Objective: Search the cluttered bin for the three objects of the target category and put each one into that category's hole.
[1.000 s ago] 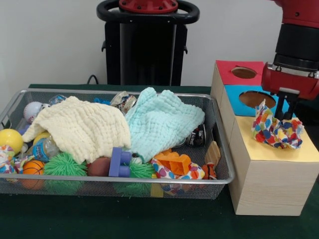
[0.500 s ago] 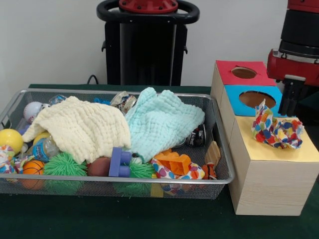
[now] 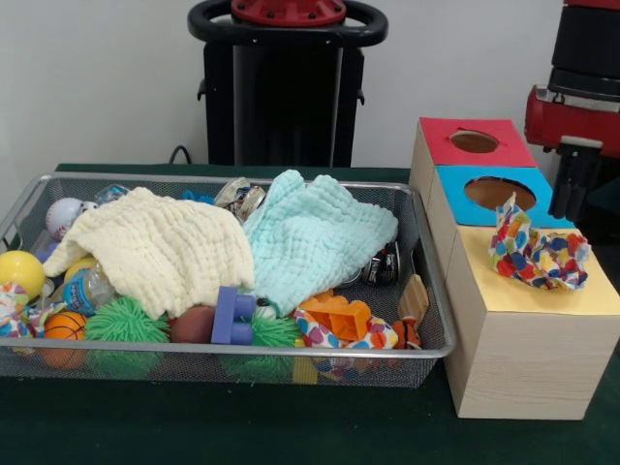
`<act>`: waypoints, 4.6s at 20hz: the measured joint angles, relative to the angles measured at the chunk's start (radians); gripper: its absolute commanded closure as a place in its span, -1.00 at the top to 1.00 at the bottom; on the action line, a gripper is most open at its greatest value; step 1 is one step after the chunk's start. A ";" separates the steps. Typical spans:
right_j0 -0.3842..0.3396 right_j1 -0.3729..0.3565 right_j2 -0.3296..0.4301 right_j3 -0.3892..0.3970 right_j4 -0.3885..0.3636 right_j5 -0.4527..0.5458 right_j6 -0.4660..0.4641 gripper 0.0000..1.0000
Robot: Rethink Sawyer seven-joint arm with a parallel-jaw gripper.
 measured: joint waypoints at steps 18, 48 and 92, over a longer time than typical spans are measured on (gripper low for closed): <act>-0.056 0.045 0.000 -0.093 -0.007 0.000 0.000 -1.00; -0.101 0.177 0.063 -0.100 -0.005 -0.062 0.000 -1.00; -0.184 -0.128 0.118 0.007 -0.057 -0.008 0.000 -1.00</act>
